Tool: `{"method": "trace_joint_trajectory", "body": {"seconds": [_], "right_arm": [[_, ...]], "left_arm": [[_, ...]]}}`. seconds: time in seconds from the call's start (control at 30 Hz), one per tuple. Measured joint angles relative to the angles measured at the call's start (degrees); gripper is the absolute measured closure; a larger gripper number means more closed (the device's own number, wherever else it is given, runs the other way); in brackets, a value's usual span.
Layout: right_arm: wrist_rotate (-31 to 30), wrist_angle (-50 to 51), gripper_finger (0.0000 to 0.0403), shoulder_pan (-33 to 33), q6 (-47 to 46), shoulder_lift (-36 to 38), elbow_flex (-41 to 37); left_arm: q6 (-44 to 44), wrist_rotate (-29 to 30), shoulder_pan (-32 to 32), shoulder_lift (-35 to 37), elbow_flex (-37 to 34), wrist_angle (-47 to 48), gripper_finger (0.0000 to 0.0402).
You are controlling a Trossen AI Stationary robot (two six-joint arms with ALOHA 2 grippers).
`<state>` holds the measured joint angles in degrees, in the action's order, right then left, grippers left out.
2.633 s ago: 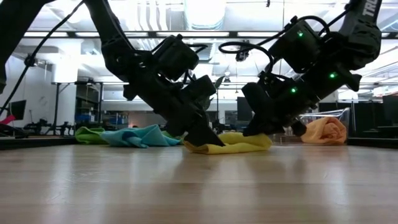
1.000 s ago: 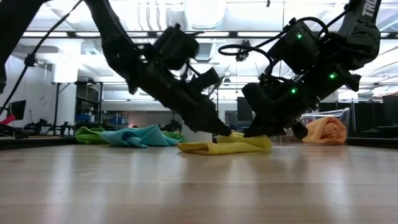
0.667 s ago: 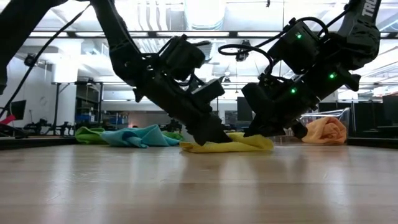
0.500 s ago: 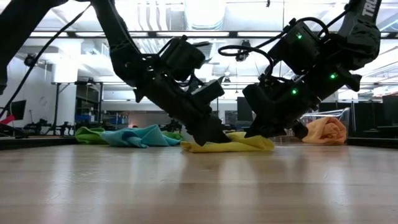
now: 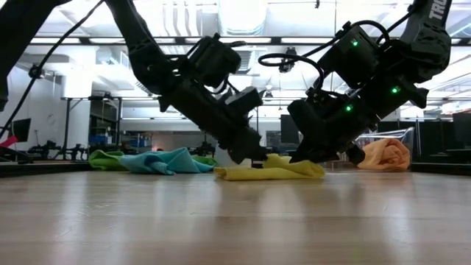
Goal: Roll microfiber towels into tight, uniform cylinder then place into a basket
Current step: Roll the yellow microfiber cloth
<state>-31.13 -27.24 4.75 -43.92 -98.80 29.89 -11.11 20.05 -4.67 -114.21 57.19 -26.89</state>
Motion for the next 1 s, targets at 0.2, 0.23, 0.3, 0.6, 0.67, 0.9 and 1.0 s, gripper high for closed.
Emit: {"method": "trace_joint_trajectory", "body": {"seconds": [0.2,0.23,0.3,0.6,0.67,0.9,1.0], "right_arm": [[0.0,0.0,0.0394,0.0,0.0,0.0,0.0],[0.0,0.0,0.0394,0.0,0.0,0.0,0.0],[0.0,0.0,0.0394,0.0,0.0,0.0,0.0],[0.1,0.1,0.0394,0.0,-0.4,0.0,0.0],[0.5,0.4,0.0394,0.0,-0.9,0.0,0.0],[1.6,1.2,0.0394,0.5,-2.5,0.0,0.0],[2.0,1.1,0.0394,1.0,-2.8,0.0,0.1]], "left_arm": [[1.0,0.0,1.2,3.3,-0.1,11.2,0.0402],[2.0,0.0,1.6,4.4,-0.1,12.9,0.0402],[4.5,-0.3,2.6,6.9,-0.4,16.3,0.0402],[10.7,-9.8,3.9,8.6,-1.6,18.3,0.0402],[10.7,-9.5,3.3,7.8,-2.3,18.8,0.0402],[10.1,-7.4,0.0,5.0,-2.3,18.0,0.0402],[8.8,-3.8,-1.4,4.6,-2.3,17.9,0.0402]]}}
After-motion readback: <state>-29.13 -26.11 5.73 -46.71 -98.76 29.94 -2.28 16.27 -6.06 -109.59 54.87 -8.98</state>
